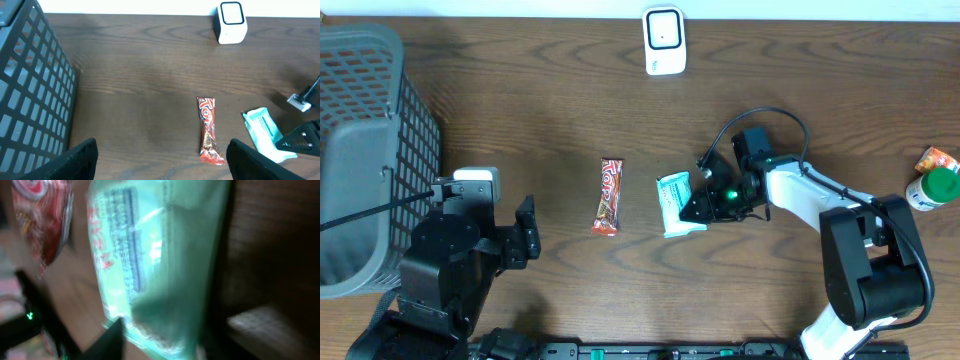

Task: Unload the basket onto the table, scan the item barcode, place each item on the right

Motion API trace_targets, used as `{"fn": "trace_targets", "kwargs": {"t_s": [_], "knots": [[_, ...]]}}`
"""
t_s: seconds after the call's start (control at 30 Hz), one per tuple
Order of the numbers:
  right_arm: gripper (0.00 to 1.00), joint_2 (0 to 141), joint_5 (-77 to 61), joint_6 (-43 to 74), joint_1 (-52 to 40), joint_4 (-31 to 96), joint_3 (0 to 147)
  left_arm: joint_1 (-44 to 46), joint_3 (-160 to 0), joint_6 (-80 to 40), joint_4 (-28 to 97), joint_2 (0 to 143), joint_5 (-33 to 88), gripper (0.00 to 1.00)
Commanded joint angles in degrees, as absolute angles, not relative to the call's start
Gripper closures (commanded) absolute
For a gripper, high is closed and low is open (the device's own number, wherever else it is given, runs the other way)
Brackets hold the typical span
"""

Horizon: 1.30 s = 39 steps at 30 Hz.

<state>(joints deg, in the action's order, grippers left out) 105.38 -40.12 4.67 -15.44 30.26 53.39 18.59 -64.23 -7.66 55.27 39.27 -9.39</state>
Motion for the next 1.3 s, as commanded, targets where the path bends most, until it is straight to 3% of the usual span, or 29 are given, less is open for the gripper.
{"fn": "trace_targets", "kwargs": {"t_s": [0.0, 0.03, 0.07, 0.23, 0.37, 0.53, 0.67, 0.77, 1.2, 1.23, 1.27], "knots": [[0.78, 106.2, -39.1, 4.9, -15.4, 27.9, 52.0, 18.6, -65.1, -7.5, 55.3, 39.2, -9.9, 0.17], [0.92, 106.2, -39.1, 5.4, -15.4, 27.0, 52.0, 18.6, -65.1, -7.5, 55.3, 39.2, -9.9, 0.17], [0.99, 106.2, -39.1, 6.1, -15.3, 26.3, 52.1, 18.6, -65.1, -7.5, 55.3, 39.2, -9.9, 0.17], [0.99, 105.9, -38.9, 8.7, -14.0, 28.3, 54.7, 18.6, -65.1, -7.5, 55.3, 39.2, -9.9, 0.17], [0.99, 104.0, -30.4, 8.5, -12.9, 40.0, 61.3, 18.6, -65.1, -7.5, 55.3, 39.2, -9.9, 0.17], [0.99, 98.8, -5.8, 11.6, -13.3, 59.9, 73.3, 18.6, -65.1, -7.5, 55.3, 39.2, -9.9, 0.17], [0.99, 94.2, 20.7, 24.5, -16.3, 69.7, 77.4, 18.6, -65.1, -7.5, 55.3, 39.2, -9.9, 0.17], [0.99, 93.0, 30.8, 31.8, -19.7, 74.1, 77.2, 18.6, -65.1, -7.5, 55.3, 39.2, -9.9, 0.17], [0.99, 105.7, 33.1, 39.4, -37.9, 71.9, 75.0, 18.6, -65.1, -7.5, 55.3, 39.2, -9.9, 0.17], [0.96, 107.0, 31.6, 39.4, -39.3, 70.9, 75.0, 18.6, -65.1, -7.5, 55.3, 39.2, -9.9, 0.17], [0.87, 107.7, 29.5, 39.9, -40.2, 69.8, 75.0, 18.6, -65.1, -7.5, 55.3, 39.2, -9.9, 0.17]]}}
